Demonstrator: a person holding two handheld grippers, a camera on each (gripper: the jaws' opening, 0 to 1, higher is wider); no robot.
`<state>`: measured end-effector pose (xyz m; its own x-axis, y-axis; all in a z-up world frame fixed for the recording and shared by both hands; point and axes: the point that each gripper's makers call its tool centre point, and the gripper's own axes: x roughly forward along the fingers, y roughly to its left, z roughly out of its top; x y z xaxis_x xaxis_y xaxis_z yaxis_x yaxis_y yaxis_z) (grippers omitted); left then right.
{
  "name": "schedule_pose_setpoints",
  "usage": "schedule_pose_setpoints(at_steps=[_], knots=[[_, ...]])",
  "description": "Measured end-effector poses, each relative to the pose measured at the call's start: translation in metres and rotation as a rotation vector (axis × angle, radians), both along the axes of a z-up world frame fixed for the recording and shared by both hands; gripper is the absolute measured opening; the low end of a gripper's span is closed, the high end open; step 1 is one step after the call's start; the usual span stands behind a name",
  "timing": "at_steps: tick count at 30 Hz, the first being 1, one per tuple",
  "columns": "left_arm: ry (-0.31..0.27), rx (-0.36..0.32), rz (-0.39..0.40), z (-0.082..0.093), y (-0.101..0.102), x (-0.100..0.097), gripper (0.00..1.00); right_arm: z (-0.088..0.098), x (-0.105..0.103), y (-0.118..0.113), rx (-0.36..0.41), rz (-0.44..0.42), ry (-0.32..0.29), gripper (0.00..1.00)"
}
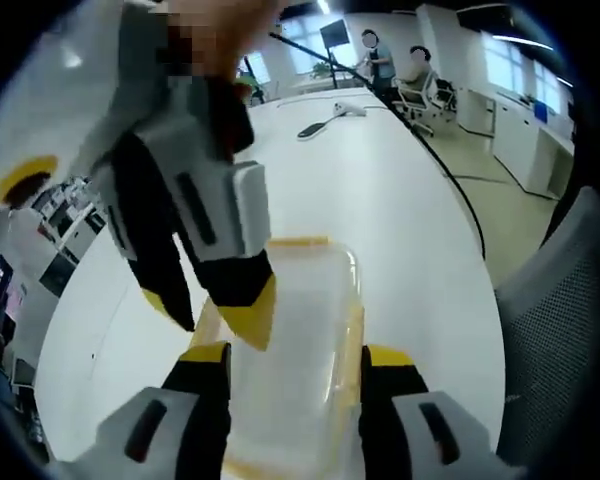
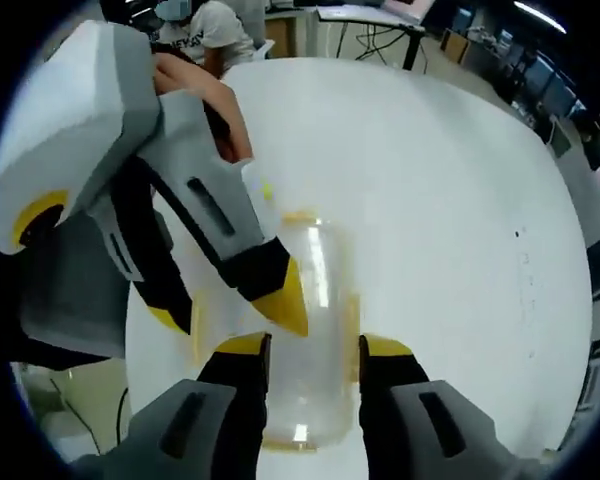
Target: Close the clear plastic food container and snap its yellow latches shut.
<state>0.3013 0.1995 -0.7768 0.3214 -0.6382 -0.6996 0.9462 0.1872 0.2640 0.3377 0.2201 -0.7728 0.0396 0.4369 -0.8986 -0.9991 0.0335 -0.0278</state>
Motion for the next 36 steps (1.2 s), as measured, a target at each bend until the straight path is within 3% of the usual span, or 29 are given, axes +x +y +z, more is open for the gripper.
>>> schedule_pose_setpoints(at_steps=[2, 3, 5, 8, 10, 13, 16, 18, 22, 29, 31, 36], knots=[[0.009, -0.007, 0.005, 0.001, 0.000, 0.000, 0.46, 0.001, -0.006, 0.000, 0.063, -0.080, 0.009, 0.26], [0.011, -0.009, 0.006, 0.001, 0.000, 0.000, 0.46, 0.002, -0.004, 0.002, 0.089, -0.066, -0.013, 0.26], [0.015, -0.015, 0.005, 0.001, 0.001, 0.001, 0.47, 0.004, -0.004, 0.002, 0.160, -0.142, -0.029, 0.26], [0.062, -0.072, 0.039, 0.004, 0.000, 0.001, 0.48, 0.005, -0.004, -0.003, 0.215, -0.195, -0.049, 0.27], [0.081, -0.092, 0.063, 0.005, 0.000, 0.003, 0.47, 0.006, -0.003, -0.005, 0.254, -0.240, -0.068, 0.29], [0.095, -0.113, 0.079, 0.006, -0.002, 0.004, 0.48, 0.009, -0.002, -0.005, 0.332, -0.300, -0.093, 0.40], [0.124, -0.146, 0.107, 0.008, -0.004, 0.005, 0.48, 0.017, -0.005, -0.008, 0.444, -0.403, -0.070, 0.38], [0.135, -0.152, 0.122, 0.009, -0.002, 0.005, 0.48, 0.022, -0.005, -0.013, 0.482, -0.437, -0.087, 0.38], [0.130, -0.195, 0.152, 0.012, 0.003, 0.005, 0.49, 0.026, -0.009, -0.023, 0.533, -0.491, -0.076, 0.41], [0.104, -0.323, 0.236, 0.024, 0.012, 0.011, 0.49, 0.030, -0.016, -0.032, 0.563, -0.495, -0.118, 0.45], [0.067, -0.335, 0.247, 0.027, 0.015, 0.014, 0.51, 0.031, -0.015, -0.034, 0.585, -0.512, -0.119, 0.47], [0.046, -0.400, 0.302, 0.032, 0.028, 0.015, 0.54, 0.034, -0.017, -0.041, 0.640, -0.555, -0.136, 0.53]])
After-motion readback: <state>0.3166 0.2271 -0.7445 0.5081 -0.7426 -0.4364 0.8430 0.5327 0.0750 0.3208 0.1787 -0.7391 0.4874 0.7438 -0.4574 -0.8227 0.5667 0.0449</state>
